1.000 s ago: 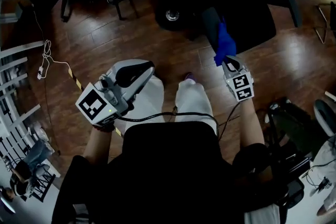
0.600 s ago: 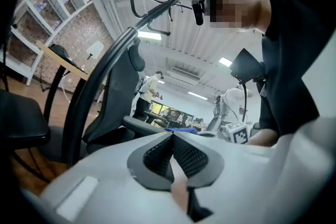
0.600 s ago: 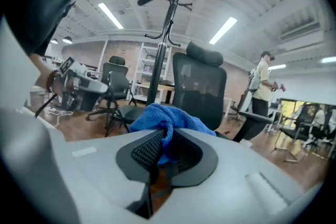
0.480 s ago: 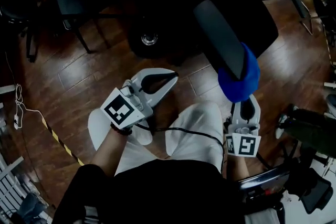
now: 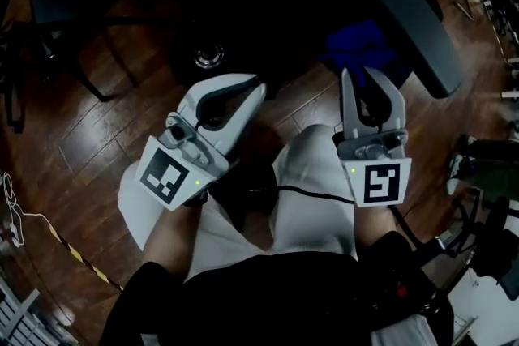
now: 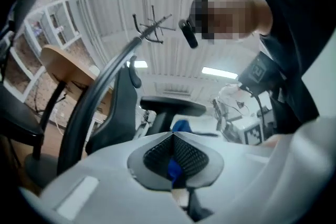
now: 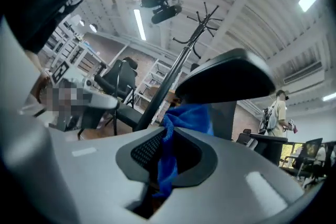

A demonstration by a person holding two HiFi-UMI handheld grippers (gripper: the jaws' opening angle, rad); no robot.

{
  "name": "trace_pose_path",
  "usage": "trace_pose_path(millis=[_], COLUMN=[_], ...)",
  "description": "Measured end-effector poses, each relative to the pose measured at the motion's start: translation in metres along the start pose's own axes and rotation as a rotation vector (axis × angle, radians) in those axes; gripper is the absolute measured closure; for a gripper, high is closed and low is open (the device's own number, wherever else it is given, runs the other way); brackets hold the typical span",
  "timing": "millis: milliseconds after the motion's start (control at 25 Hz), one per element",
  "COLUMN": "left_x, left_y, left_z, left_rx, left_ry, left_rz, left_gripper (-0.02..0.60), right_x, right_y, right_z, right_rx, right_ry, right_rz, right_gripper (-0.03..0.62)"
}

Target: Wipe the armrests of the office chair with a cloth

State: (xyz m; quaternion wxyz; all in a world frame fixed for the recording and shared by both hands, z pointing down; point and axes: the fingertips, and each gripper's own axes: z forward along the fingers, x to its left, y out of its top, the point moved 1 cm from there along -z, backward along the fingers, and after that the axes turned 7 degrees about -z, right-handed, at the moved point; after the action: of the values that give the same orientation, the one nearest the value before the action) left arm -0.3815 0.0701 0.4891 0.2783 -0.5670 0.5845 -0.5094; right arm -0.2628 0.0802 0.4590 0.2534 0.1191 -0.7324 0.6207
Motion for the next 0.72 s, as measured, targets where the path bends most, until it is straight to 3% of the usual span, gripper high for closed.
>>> trace_pose_path(millis=[80, 200, 360, 520, 600, 720], left_x=[0.008, 0.016, 0.011, 0.012, 0.01, 0.006], left_y=[0.011, 0.021, 0.017, 0.01, 0.012, 0.009], left_z=[-0.01, -0.019, -0.02, -0.024, -0.021, -0.02], left_rx=[-0.052, -0.095, -0.06, -0.035, -0.037, -0.013], left_ry=[0.027, 0.024, -0.014, -0.009, -0.017, -0.024], left_rz=[-0.016, -0.031, 0.009, -0.004, 0.049, 0.07], left_gripper=[0.58, 0.58, 0.58, 0.58, 0.58, 0.58], right_x=[0.003, -0.013, -0.03, -0.033, -0.036, -0.019], right_y=[0.002, 0.026, 0.048, 0.053, 0.054, 0.03], right_z=[0.006, 0.008, 0.028, 0.036, 0.038, 0.049], right_rx=[0.0, -0.102, -0.187, -0.158, -0.159, -0.114], right_ry=[-0.046, -0.174, -0.309, -0.388, -0.422, -0.404], right_rz=[0.004, -0.018, -0.037, -0.166, -0.276, -0.309], right_gripper=[0.556, 0.557, 0.557, 0.557, 0.557, 0.557])
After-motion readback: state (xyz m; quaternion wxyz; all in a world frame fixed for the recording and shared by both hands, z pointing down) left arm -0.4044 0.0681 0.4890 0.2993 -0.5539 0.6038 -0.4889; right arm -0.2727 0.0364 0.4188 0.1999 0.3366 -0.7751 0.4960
